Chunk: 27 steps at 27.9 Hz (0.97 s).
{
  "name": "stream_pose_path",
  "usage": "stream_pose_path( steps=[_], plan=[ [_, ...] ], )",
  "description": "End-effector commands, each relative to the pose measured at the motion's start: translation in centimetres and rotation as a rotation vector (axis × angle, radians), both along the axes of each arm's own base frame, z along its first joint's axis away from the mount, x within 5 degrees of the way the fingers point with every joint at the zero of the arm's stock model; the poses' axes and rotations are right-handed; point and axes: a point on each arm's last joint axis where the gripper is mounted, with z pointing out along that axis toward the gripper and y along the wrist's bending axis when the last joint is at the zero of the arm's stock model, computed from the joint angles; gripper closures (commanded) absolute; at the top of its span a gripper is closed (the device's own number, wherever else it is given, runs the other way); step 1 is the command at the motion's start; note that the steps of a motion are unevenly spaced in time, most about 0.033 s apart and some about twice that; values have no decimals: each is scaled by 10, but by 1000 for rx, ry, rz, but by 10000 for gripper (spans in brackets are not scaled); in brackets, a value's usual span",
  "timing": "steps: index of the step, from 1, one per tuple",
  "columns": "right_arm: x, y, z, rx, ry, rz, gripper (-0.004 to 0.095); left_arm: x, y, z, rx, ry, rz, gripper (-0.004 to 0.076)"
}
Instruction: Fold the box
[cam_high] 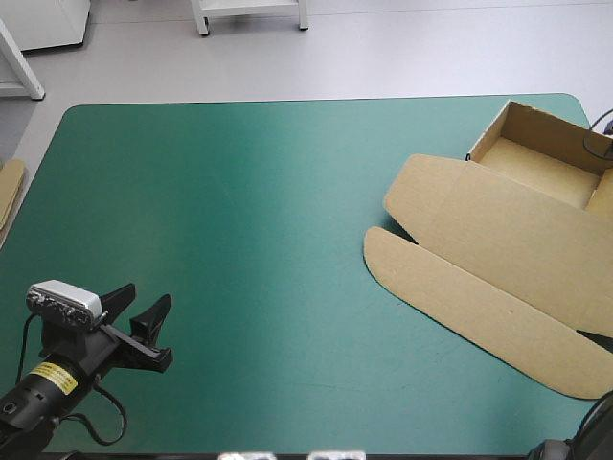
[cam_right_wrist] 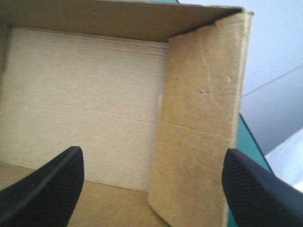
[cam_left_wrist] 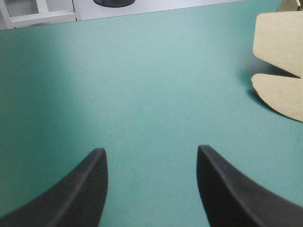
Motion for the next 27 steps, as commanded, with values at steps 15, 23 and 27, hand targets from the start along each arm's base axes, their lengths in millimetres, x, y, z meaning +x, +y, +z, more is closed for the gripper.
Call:
stream_pose_path(
  steps=[15,23,27],
  plan=[
    [-140,217,179,-25,-563,626,170,3,-2,14,-42,-79,-1,322],
    [-205,278,136,68,-607,839,359,4,-2,15,-42,-89,-1,322],
    [-232,284,81,108,-596,859,366,4,-2,15,-42,-89,-1,322]
  ],
)
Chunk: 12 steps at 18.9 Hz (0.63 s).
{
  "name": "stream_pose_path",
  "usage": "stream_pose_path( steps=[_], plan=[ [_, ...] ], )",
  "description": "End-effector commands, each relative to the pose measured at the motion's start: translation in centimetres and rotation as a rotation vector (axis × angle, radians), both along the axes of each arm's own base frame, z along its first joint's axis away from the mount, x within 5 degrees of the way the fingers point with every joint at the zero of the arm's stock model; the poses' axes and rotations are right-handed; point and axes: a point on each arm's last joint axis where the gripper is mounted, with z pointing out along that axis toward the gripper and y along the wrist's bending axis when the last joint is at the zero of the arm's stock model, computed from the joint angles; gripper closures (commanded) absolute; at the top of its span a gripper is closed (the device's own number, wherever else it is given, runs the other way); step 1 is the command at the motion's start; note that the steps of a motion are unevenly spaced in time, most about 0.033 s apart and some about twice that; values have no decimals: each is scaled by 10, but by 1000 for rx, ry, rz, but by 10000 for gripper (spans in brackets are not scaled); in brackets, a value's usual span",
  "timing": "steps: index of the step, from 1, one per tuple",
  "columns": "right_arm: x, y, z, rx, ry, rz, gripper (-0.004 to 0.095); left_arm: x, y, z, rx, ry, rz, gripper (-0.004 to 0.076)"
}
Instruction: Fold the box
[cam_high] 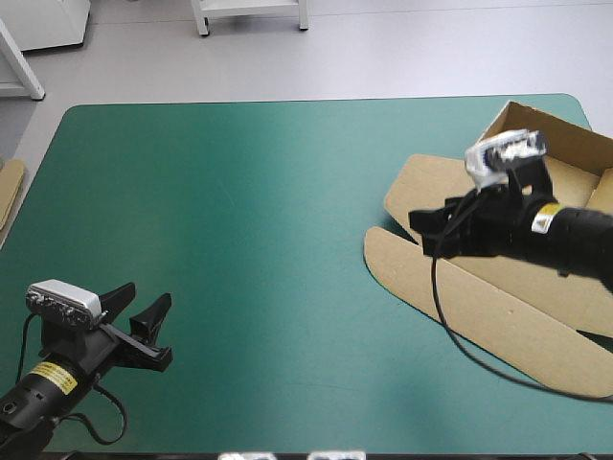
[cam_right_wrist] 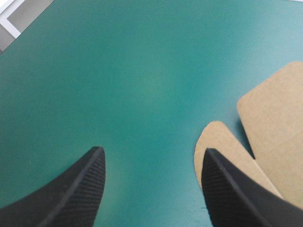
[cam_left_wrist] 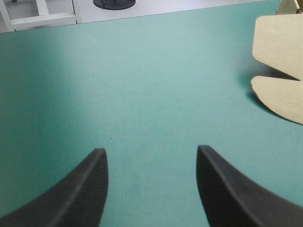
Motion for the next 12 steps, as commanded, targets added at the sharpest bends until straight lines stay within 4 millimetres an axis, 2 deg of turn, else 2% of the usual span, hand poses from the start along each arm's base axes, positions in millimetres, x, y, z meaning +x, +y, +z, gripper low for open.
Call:
stream_pose_path(
  steps=[1,2,3,4,5,7,12],
  plan=[
    [-18,0,-20,56,-77,-10,366,3,-2,14,-39,-80,-1,322],
    [-25,-2,-48,44,-63,-13,366,3,-2,14,-39,-80,-1,322],
    [-27,-3,-63,34,-56,-14,366,3,-2,14,-39,-80,-1,322],
    [-33,-6,-86,37,-84,-25,366,3,-2,14,-39,-80,-1,322],
    [-37,-8,-97,61,-126,-36,367,3,-2,14,-38,-79,-2,322],
    [-42,-11,-105,106,-168,-62,369,3,-2,13,-40,-73,-3,322],
    [-41,-12,-104,103,-199,-66,385,3,-2,13,-38,-67,-3,322]
  ],
)
